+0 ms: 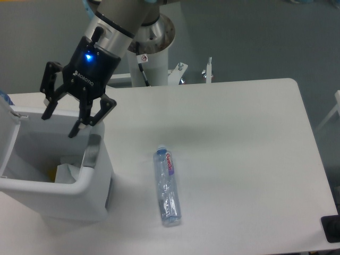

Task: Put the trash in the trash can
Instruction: 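Move the open gripper over the clear water bottle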

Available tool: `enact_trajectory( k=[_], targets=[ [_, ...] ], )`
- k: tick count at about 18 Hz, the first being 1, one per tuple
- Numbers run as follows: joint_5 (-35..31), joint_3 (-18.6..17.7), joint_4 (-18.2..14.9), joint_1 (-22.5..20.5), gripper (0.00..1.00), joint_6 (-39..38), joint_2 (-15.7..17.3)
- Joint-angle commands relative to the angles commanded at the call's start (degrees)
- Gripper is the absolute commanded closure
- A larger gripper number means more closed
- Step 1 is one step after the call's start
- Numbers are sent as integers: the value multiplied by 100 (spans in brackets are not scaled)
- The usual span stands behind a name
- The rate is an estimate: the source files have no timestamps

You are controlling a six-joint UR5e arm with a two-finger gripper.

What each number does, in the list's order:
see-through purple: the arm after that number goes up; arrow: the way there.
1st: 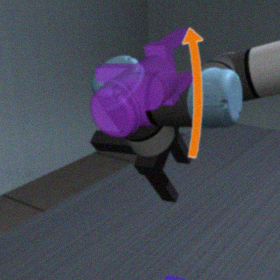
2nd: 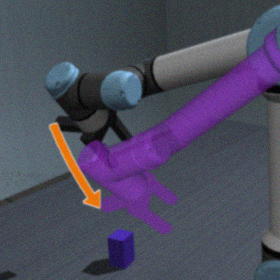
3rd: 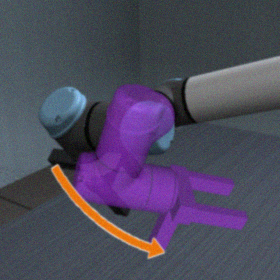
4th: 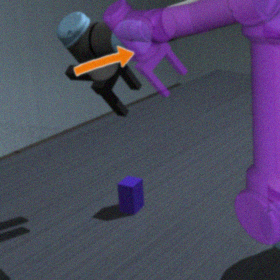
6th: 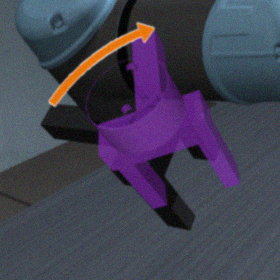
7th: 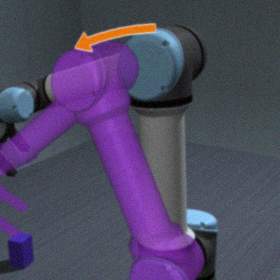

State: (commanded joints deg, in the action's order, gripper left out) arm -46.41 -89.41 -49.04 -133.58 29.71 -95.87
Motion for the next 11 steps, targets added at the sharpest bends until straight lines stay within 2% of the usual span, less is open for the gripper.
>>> enact_trajectory(
  k=[3, 5, 8, 11],
  targets=[
    [-420, 738, -36, -45, 0, -114, -650],
    [-851, 1056, -53, -36, 0, -298, -994],
    [-1055, 1197, -298, -88, 0, -396, -1276],
    [-1064, 1224, -659, -396, 0, -562, -1460]
  ],
)
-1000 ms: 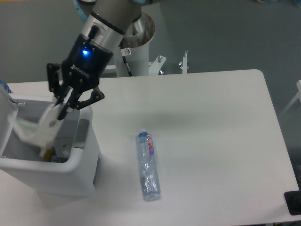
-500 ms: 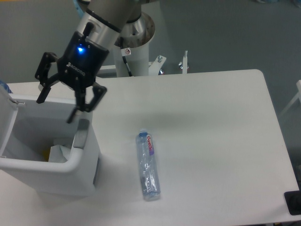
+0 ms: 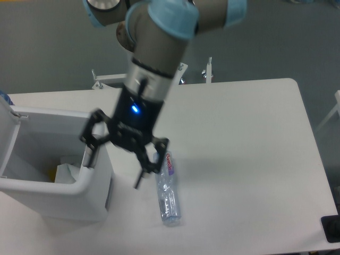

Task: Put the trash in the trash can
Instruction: 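Move the open gripper over the clear water bottle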

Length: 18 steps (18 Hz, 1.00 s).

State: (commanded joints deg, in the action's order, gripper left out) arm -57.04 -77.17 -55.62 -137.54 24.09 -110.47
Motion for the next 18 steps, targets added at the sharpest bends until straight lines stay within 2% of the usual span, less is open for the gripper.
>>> enact_trajectory(
  k=[3, 7, 10, 14, 18],
  targets=[
    [-78, -87, -124, -245, 0, -133, -281],
    [-543, 96, -115, -299, 0, -176, -1037],
    [-659, 53, -246, -290, 0, -185, -1134],
    [-956, 114, -888, -247, 0, -194, -1310],
    [-1546, 255, -941, -62, 0, -413, -1547]
  ],
)
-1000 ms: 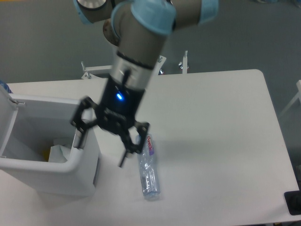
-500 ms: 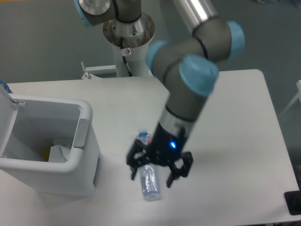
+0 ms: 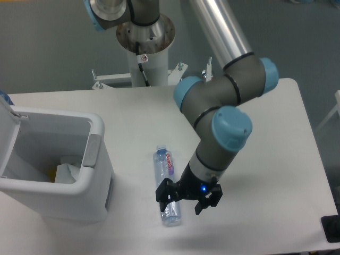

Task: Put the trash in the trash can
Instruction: 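Move the open gripper over the clear water bottle, then lower the gripper and close it around the bottle's cap end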

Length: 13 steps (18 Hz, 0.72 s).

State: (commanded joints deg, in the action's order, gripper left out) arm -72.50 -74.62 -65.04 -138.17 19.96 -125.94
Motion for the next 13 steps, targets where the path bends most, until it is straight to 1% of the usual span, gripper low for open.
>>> enact_trajectory(
  k=[5, 13],
  targets=[
    [-589, 0, 0, 185, 0, -185, -255],
    [-932, -9, 26, 343, 0, -317, -554]
  ],
)
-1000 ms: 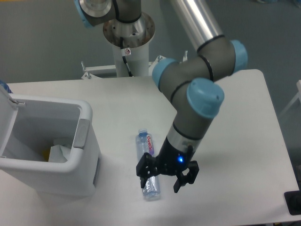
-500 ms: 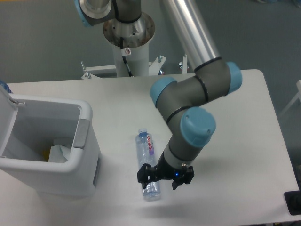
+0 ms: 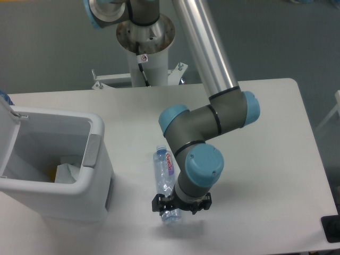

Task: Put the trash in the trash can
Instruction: 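Lower the gripper and close it around the bottle's cap end, then lift the bottle and carry it into the trash bin opening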

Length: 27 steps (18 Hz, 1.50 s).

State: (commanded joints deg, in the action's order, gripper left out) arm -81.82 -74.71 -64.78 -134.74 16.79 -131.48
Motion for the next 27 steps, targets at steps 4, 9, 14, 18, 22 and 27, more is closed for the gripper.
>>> enact_trajectory(
  k=[4, 9, 14, 18, 22, 27],
  targets=[
    [-132, 0, 0, 79, 0, 0, -106],
    [-132, 0, 18, 114, 0, 17, -123],
    [-124, 0, -9, 272, 38, 52, -53],
    [-132, 0, -9, 439, 69, 17, -27],
    [-124, 17, -9, 492, 80, 17, 52],
    [-45, 306, 44, 457, 80, 35, 281]
  ],
)
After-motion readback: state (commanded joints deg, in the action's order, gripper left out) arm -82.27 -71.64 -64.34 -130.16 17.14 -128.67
